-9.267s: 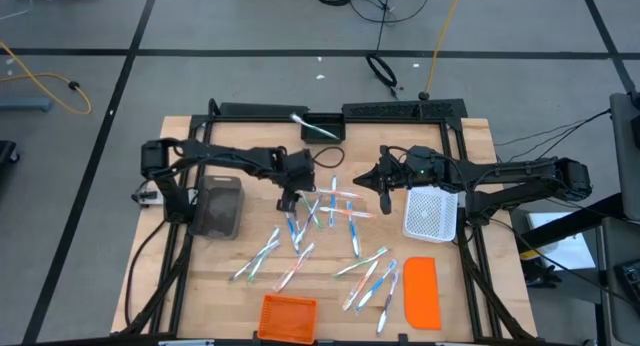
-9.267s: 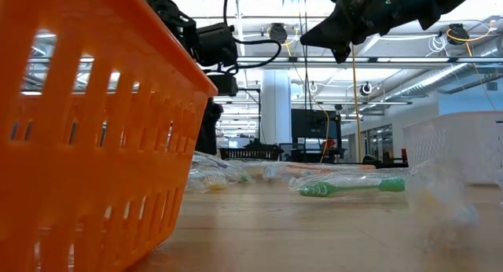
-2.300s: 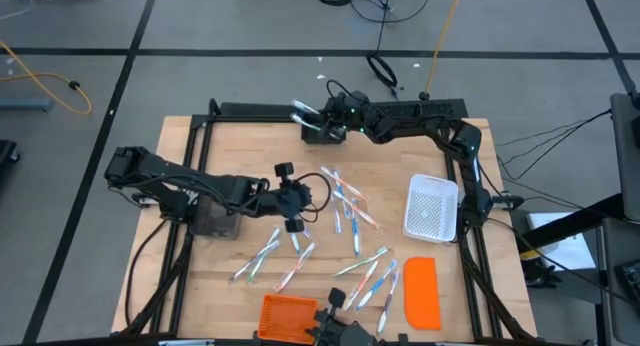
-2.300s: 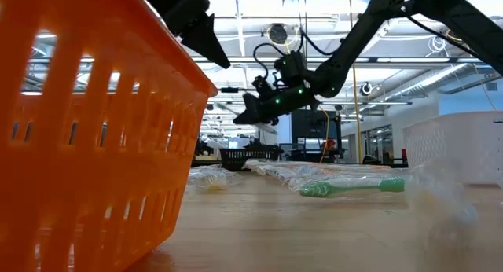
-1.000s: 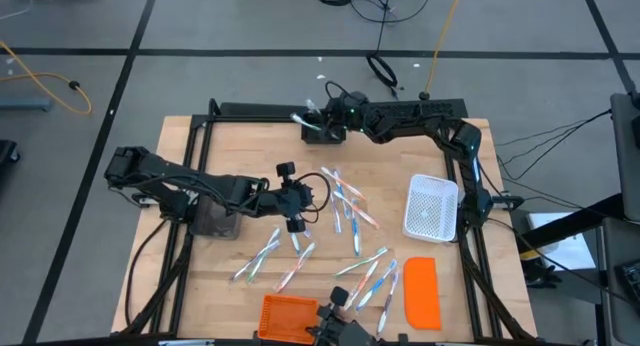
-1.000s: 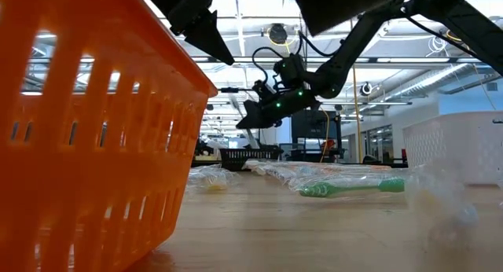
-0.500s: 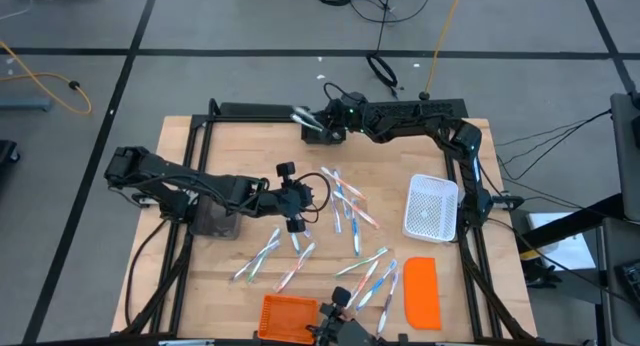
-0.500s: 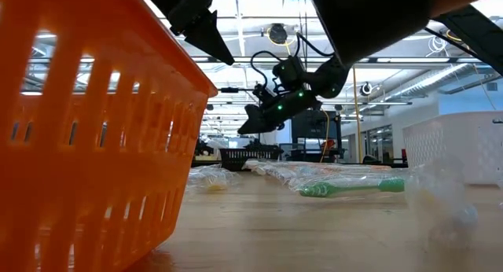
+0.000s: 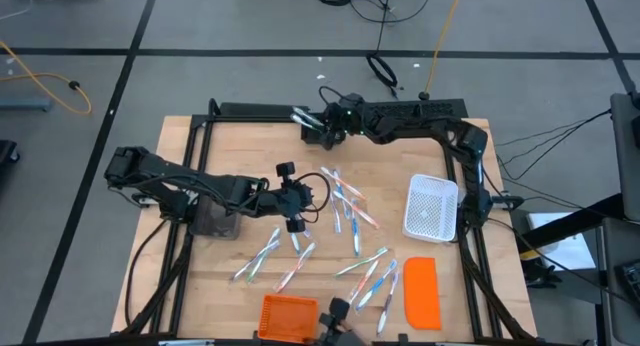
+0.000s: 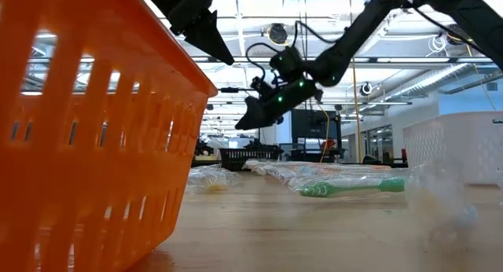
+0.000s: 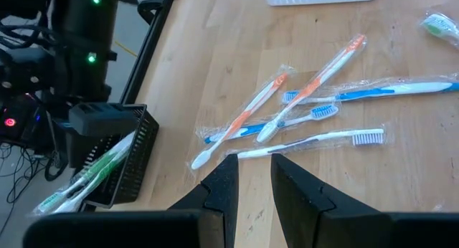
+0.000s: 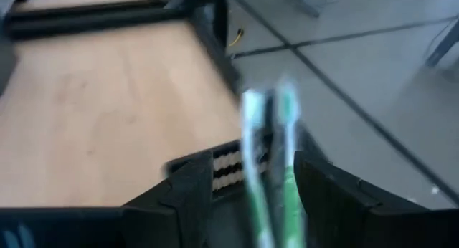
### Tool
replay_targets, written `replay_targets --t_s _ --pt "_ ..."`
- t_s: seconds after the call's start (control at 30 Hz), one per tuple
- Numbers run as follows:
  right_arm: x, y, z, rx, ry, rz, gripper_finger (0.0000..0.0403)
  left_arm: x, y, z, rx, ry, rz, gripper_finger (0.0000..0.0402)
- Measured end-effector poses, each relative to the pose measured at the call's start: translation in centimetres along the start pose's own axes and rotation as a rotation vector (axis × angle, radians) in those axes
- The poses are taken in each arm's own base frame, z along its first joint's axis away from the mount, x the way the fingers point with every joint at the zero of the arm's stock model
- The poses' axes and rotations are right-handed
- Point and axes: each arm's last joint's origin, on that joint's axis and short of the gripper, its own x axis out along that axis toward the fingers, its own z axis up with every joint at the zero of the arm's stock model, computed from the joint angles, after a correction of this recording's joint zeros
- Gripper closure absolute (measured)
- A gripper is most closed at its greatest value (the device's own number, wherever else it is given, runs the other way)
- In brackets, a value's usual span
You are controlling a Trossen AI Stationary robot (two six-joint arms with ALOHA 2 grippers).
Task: Pick & Place Toothbrushes
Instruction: Put the orange toothbrush into the transparent black bin
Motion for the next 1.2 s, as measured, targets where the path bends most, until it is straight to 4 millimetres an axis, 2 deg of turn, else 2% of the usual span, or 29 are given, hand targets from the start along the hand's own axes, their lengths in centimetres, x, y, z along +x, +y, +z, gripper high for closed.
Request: replay_targets --t_s 0.47,0.73,0.87,1.03,1.2 --pt "-4.9 8.0 1.1 -0.134 0.372 0.217 0.0222 0.0 0.0 0.0 -0.013 0.001 -0.001 0.0316" --pt "-7.3 11.6 0.4 -0.116 0.521 0.281 0.0222 0.0 0.0 -0.1 -0.033 0.010 -0.001 0.0316" --pt "-8.2 12.4 -1.8 -0.129 0.590 0.201 0.0222 0.0 -0.1 -0.2 -0.043 0.017 -0.005 0.0316" --pt "-8.6 12.4 -4.5 -0.144 0.608 0.099 0.0223 0.0 -0.1 -0.2 -0.042 0.020 -0.006 0.0316" --pt "-9.3 12.3 -4.9 -0.101 0.563 0.089 0.0223 0.0 -0.1 -0.2 -0.059 0.019 -0.006 0.0316"
